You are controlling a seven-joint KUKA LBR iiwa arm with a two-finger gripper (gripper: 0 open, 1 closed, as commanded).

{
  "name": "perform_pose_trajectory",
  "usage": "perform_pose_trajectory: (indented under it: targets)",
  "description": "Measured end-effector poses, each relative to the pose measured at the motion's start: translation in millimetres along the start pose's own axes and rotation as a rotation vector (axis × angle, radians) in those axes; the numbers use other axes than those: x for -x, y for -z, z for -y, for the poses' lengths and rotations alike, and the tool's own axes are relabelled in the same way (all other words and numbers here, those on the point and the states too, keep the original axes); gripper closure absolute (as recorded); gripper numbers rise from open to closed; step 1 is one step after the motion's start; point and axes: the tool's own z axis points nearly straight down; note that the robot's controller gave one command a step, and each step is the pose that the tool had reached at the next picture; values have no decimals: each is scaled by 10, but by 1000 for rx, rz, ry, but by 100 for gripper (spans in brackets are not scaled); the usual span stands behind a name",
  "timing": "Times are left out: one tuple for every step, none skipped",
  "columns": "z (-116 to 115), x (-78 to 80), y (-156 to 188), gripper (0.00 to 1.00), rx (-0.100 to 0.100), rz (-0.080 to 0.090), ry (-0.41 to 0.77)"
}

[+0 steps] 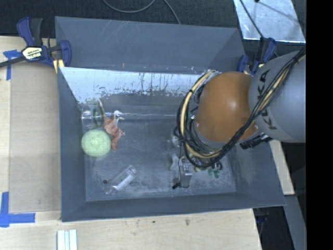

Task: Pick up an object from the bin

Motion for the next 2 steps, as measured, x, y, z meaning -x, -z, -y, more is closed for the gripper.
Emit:
perform_pose_trajectory:
  targets:
    - [1,20,42,0,1,9,-2]
    - [696,391,-590,0,1,13,-96]
